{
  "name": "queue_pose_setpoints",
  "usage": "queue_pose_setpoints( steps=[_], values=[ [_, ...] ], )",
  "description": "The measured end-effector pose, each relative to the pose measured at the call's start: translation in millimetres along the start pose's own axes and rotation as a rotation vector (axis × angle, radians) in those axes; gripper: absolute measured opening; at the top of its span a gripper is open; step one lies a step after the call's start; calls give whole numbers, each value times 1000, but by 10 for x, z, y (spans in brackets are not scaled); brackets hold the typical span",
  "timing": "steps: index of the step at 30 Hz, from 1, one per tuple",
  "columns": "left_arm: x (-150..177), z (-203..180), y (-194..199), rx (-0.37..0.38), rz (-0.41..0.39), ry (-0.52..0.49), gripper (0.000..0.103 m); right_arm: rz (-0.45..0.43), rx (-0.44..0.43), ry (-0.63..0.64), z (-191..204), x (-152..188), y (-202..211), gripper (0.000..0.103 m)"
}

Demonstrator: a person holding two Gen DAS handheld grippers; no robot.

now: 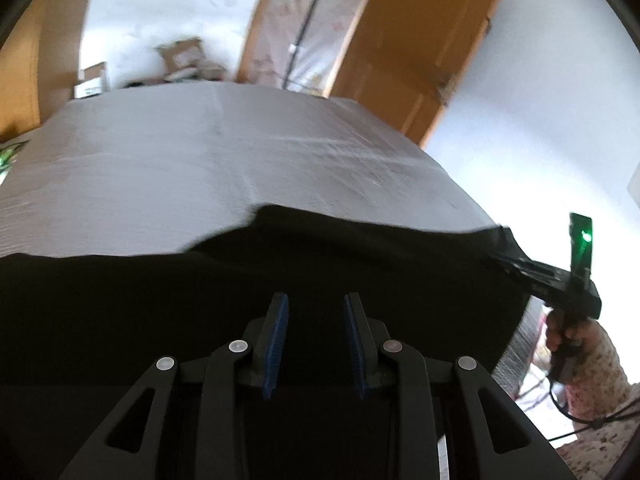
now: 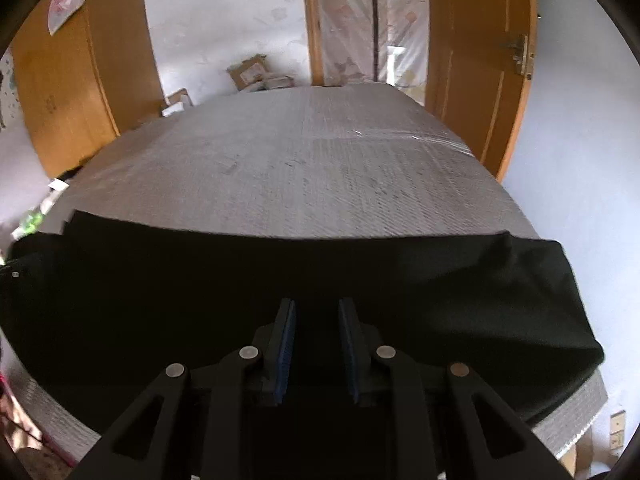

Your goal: Fold clothes

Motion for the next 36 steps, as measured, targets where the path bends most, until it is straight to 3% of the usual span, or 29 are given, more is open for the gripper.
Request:
queue_pose_setpoints(
  steps=[3,9,17,24,31,33,36],
  values=[
    [-37,288,98,-46,-24,54,30,5,-86,13,229,-151,-25,23],
    [-128,728,228,-65,-69,174,30,21,-261,39,689,-451,-77,23],
    [-258,1202,250,-93,-84,279,30,158,-544,113,1418,-863,-436,23],
    [-371,1377,161,-96,-71,279,30,342,-673,172,1896,-974,-881,28],
    [-435,1471,-65,-79,-15,279,30,460,-771,197,2136,-908,-1018,27],
    [-435,1493,-121,-69,3,285,30,477,-779,212,2157,-854,-964,9],
    [-421,1520,-152,-62,17,293,30,493,-792,236,2186,-782,-869,3]
  ],
)
Point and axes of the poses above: each gripper's, at about its wrist camera, not at the fingertips, and y roughly against the way its jaws point, z to its left, x to its underside, the point moved 7 cm from there along -y, roughly the way its jaws point, and after that the axes turned 4 degrees about z, right-handed, at the moved point
